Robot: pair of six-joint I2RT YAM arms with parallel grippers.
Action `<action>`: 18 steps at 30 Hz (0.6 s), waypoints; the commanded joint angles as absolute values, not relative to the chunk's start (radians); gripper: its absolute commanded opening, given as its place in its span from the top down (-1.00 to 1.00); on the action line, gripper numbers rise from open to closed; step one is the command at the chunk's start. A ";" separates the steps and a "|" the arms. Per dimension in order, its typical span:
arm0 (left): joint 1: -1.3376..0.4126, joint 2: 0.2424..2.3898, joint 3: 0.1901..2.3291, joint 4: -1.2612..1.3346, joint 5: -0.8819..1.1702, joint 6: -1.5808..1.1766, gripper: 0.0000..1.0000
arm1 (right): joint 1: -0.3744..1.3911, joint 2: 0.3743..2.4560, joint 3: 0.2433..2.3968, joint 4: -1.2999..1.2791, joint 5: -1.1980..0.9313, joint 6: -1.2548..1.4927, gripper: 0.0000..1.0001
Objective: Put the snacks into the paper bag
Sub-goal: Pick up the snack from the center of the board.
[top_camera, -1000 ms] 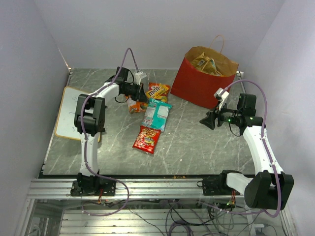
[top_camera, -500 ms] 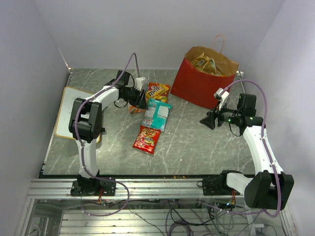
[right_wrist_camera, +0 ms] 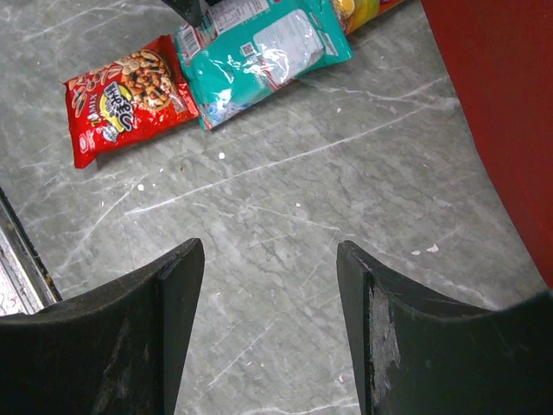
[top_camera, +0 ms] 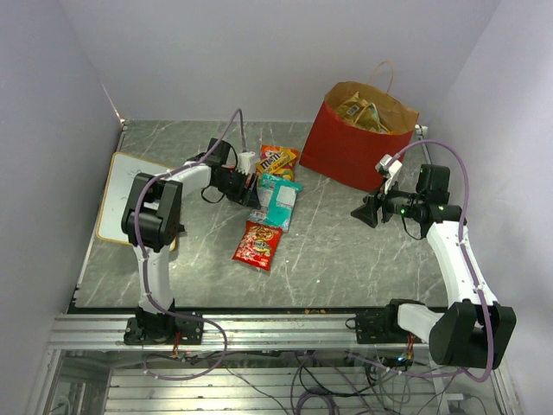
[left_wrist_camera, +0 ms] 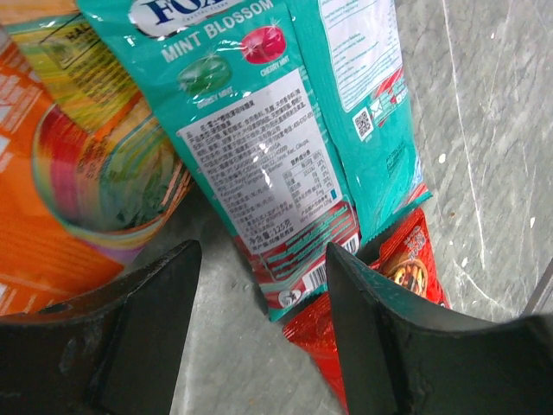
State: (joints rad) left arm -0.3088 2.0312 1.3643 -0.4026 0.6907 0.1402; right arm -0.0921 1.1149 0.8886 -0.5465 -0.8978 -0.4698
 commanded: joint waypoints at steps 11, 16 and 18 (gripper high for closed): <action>-0.341 2.129 1.355 -0.263 0.780 0.029 -0.28 | -0.089 1.106 0.871 -0.530 -0.885 -0.468 -0.26; -0.341 2.142 1.349 -0.244 0.798 0.008 -0.02 | -0.089 1.108 0.871 -0.529 -0.880 -0.469 -0.27; -0.341 2.138 1.347 -0.240 0.804 0.011 0.13 | -0.089 1.107 0.870 -0.528 -0.876 -0.467 -0.27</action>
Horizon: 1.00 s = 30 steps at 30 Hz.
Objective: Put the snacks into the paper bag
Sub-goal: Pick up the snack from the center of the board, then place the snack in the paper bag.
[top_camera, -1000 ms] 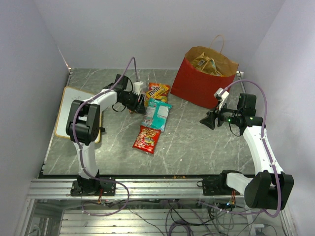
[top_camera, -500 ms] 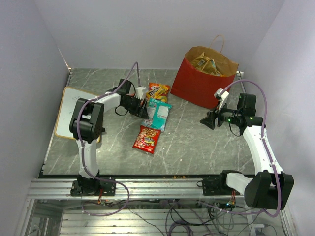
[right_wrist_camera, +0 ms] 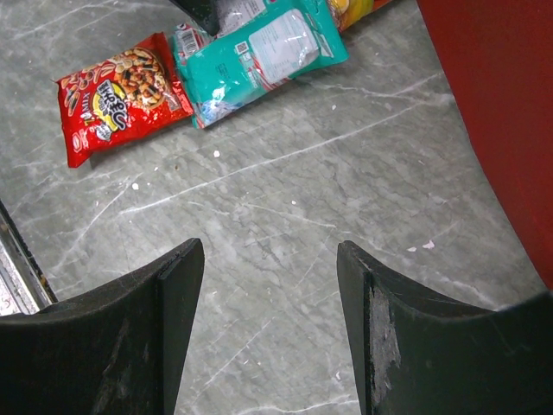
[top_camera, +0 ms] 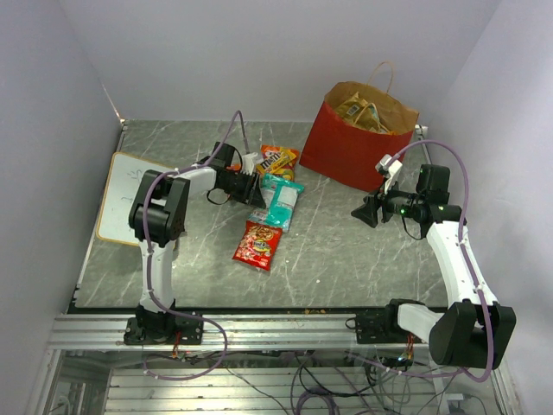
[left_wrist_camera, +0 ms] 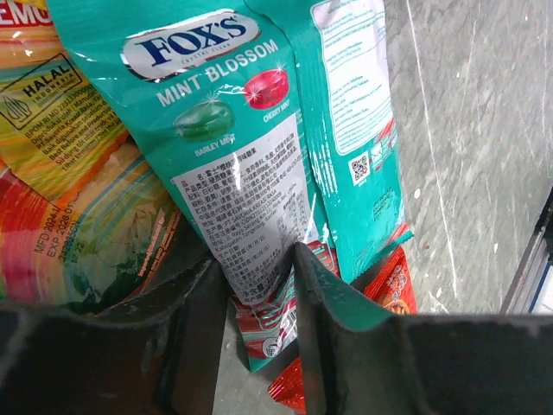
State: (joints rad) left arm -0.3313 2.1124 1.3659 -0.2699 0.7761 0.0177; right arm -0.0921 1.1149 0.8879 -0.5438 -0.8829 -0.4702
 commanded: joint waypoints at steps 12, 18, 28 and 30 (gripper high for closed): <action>-0.341 2.023 1.389 -0.317 0.824 0.130 0.80 | -0.089 1.103 0.867 -0.514 -0.873 -0.460 -0.26; -0.351 1.923 1.389 -0.370 0.807 0.246 0.86 | -0.089 1.093 0.862 -0.497 -0.885 -0.456 -0.26; -0.423 1.690 1.313 -0.440 0.745 0.513 0.86 | -0.054 1.133 0.957 -0.454 -0.949 -0.438 -0.30; -0.444 1.639 1.305 -0.469 0.749 0.573 0.86 | -0.027 1.151 0.980 -0.411 -0.969 -0.413 -0.32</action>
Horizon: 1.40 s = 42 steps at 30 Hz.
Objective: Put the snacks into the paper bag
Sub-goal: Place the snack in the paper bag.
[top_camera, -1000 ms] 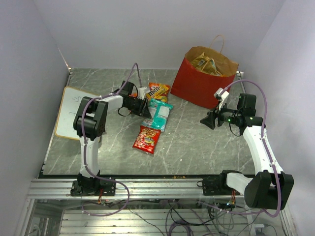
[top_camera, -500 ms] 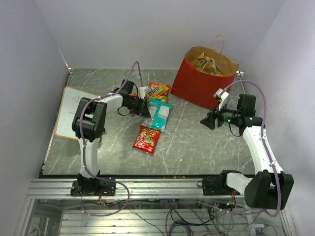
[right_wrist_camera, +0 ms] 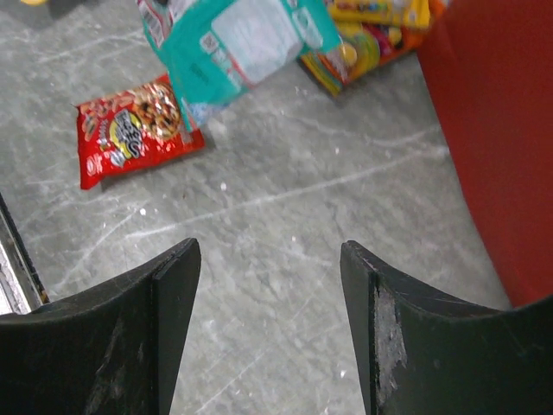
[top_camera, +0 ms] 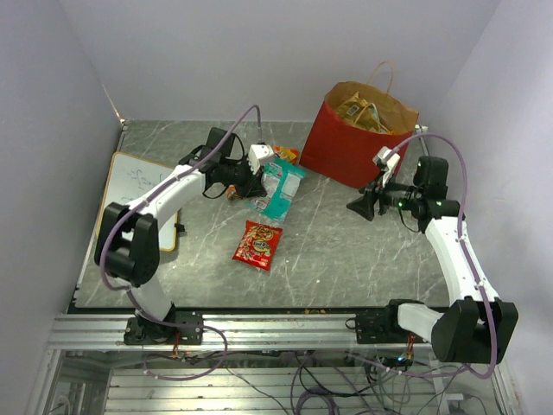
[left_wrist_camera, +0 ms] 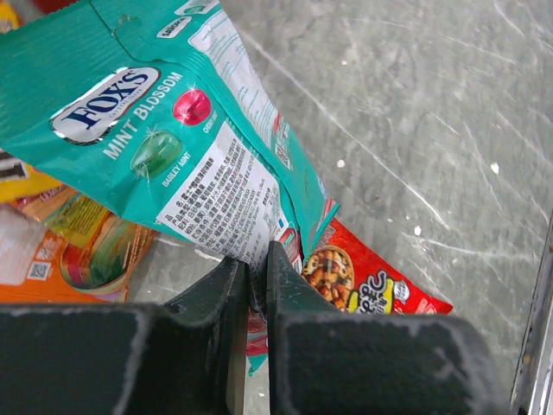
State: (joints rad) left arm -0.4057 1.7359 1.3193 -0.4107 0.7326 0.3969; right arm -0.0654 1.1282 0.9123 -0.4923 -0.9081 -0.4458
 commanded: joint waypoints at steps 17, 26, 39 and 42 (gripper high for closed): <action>-0.654 1.326 1.263 -0.537 0.670 0.721 0.87 | 0.232 1.313 1.118 -0.171 -1.108 -0.178 -0.56; -0.669 1.295 1.227 -0.481 0.657 0.694 0.86 | 0.262 1.318 1.035 -0.013 -1.199 -0.008 -0.20; -0.671 1.282 1.210 -0.437 0.660 0.657 0.86 | 0.276 1.330 0.957 0.102 -1.238 0.074 0.19; -0.671 1.283 1.201 -0.420 0.651 0.645 0.86 | 0.274 1.324 0.974 0.062 -1.230 0.041 0.49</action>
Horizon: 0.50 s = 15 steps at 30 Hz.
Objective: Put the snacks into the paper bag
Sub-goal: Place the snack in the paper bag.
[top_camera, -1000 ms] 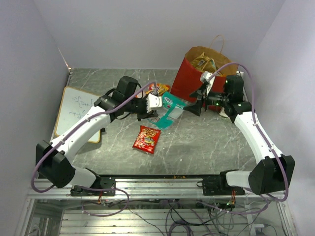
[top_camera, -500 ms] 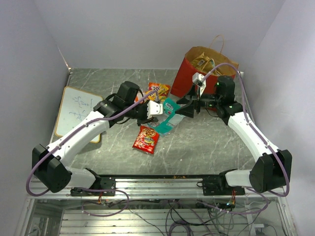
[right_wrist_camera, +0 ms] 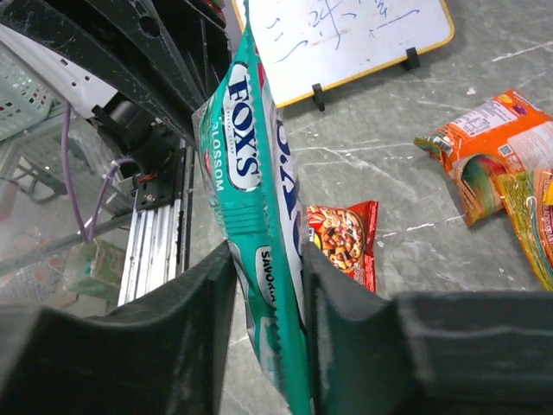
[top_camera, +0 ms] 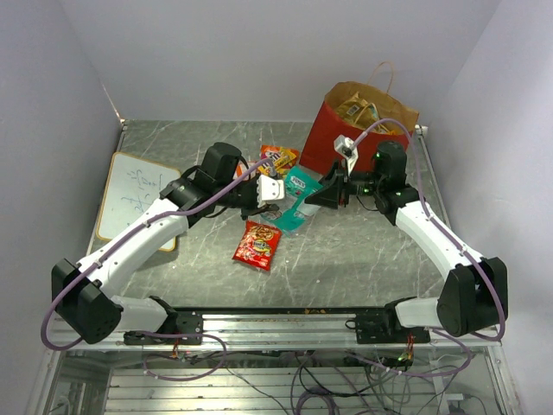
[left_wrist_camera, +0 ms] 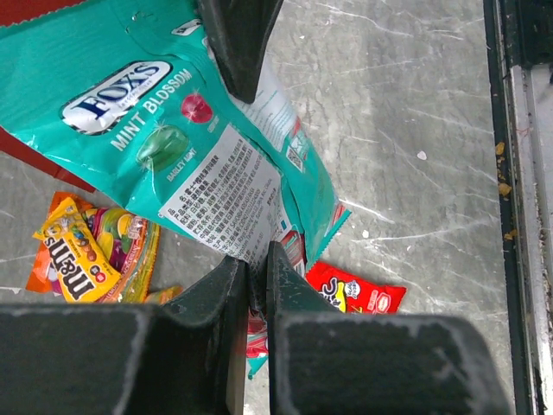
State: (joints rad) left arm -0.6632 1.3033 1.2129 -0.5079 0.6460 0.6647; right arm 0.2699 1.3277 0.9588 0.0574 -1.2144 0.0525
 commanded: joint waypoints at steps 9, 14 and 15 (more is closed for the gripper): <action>-0.670 1.245 1.156 -0.392 0.621 0.631 0.15 | 0.238 1.228 0.990 -0.054 -1.161 -0.092 1.00; -0.660 1.209 1.145 -0.379 0.565 0.605 -0.36 | 0.187 1.156 1.035 -0.137 -1.118 -0.138 1.00; -0.657 1.197 1.140 -0.373 0.549 0.600 -0.49 | 0.176 1.144 1.045 -0.151 -1.101 -0.140 1.00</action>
